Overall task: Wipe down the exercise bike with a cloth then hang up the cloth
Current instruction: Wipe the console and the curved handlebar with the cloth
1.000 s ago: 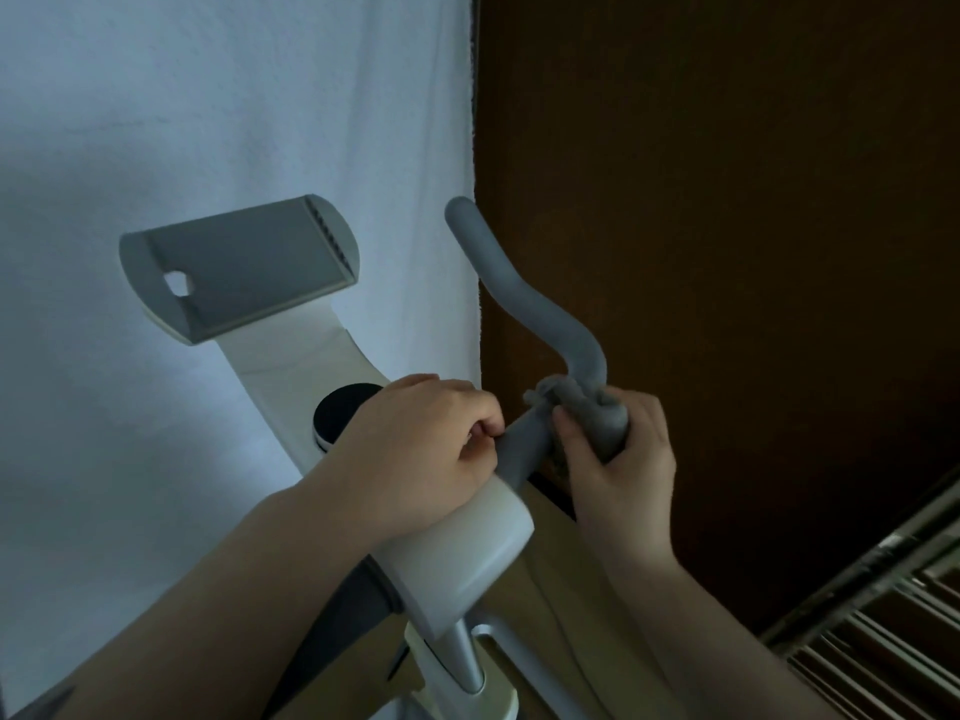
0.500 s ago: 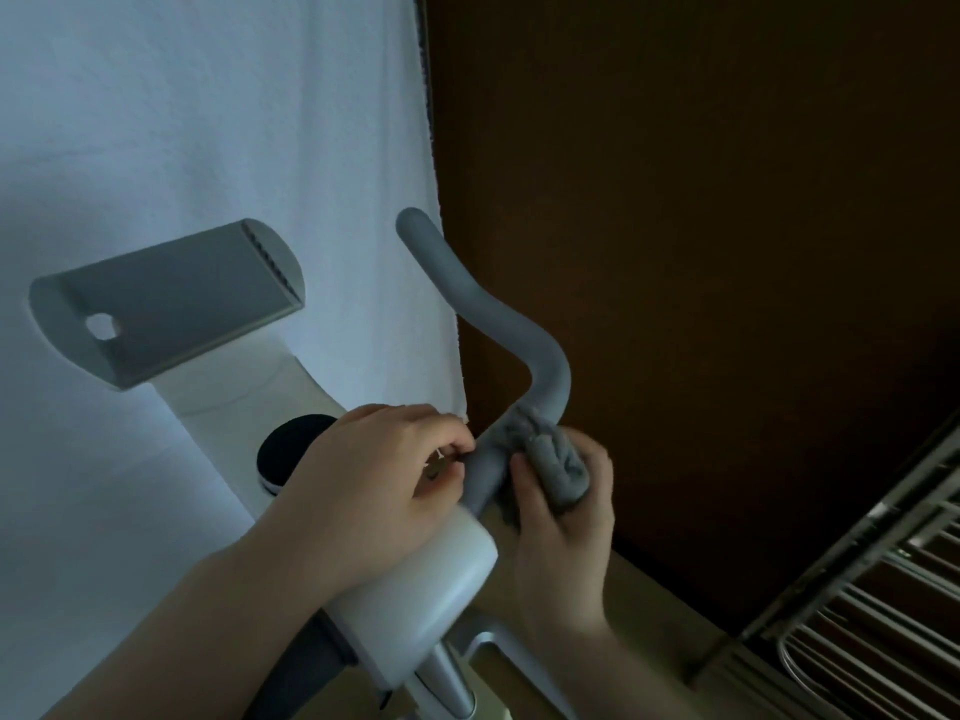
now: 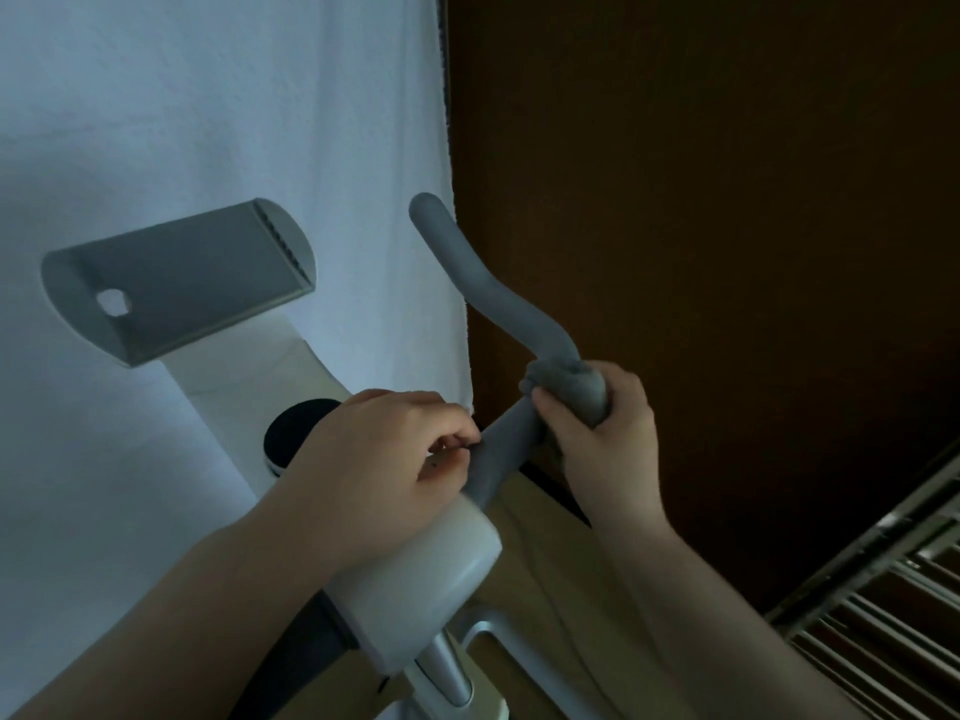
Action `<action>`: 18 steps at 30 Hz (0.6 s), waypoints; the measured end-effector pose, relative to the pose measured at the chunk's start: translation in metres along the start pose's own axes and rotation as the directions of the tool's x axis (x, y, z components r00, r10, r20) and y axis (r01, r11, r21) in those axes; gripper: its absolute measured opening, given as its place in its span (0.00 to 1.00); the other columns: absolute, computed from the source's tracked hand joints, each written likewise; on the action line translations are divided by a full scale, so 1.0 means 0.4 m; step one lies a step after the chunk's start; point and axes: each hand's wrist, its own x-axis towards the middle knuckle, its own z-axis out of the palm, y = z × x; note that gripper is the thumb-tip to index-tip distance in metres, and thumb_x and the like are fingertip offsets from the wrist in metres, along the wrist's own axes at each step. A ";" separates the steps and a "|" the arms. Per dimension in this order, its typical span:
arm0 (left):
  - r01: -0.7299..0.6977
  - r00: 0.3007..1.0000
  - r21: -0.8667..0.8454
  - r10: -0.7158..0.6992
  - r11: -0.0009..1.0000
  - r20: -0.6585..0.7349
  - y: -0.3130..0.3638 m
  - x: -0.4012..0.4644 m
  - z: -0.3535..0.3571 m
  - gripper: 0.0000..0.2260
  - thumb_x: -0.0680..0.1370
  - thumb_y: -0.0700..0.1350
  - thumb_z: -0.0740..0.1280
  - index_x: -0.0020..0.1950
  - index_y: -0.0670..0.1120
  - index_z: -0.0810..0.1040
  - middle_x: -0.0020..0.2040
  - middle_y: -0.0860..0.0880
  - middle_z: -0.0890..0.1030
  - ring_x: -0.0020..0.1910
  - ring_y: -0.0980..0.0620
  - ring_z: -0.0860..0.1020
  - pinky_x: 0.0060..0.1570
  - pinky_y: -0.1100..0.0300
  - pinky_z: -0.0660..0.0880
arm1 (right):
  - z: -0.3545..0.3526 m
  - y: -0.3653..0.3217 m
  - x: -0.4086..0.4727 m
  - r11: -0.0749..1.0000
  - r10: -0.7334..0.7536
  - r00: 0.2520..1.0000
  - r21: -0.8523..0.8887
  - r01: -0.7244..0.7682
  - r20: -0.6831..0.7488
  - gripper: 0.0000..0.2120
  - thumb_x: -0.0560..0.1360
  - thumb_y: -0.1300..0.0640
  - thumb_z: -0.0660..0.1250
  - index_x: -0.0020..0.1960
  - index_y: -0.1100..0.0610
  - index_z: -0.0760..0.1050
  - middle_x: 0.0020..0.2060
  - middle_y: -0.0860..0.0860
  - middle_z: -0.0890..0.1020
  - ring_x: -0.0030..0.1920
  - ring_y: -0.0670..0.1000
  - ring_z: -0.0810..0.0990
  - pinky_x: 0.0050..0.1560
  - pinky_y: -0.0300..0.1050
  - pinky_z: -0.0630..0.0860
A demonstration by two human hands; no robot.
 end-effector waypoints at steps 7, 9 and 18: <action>-0.021 0.999 0.000 0.021 1.000 0.036 -0.003 0.008 -0.015 0.11 0.73 0.49 0.63 0.47 0.54 0.85 0.42 0.58 0.84 0.33 0.62 0.78 0.35 0.79 0.66 | -0.048 -0.104 0.144 0.646 -0.051 0.918 -0.688 0.330 0.393 0.18 0.70 0.41 0.70 0.51 0.52 0.73 0.47 0.50 0.73 0.50 0.48 0.73 0.46 0.44 0.73; -0.001 0.999 0.025 0.000 1.000 0.054 -0.010 0.004 -0.017 0.12 0.73 0.51 0.61 0.45 0.55 0.85 0.41 0.57 0.83 0.34 0.60 0.79 0.39 0.75 0.67 | -0.015 -0.116 0.139 0.639 -0.003 0.898 -0.690 0.340 0.439 0.17 0.71 0.43 0.69 0.50 0.55 0.74 0.44 0.50 0.75 0.45 0.49 0.76 0.41 0.42 0.74; 0.042 0.998 0.185 -0.049 0.982 0.037 -0.031 -0.015 -0.060 0.17 0.69 0.58 0.56 0.45 0.58 0.84 0.46 0.61 0.80 0.46 0.58 0.76 0.55 0.63 0.69 | 0.024 -0.152 0.107 0.542 0.058 0.874 -0.751 0.378 0.482 0.15 0.71 0.42 0.69 0.47 0.53 0.74 0.41 0.48 0.76 0.42 0.46 0.75 0.44 0.43 0.75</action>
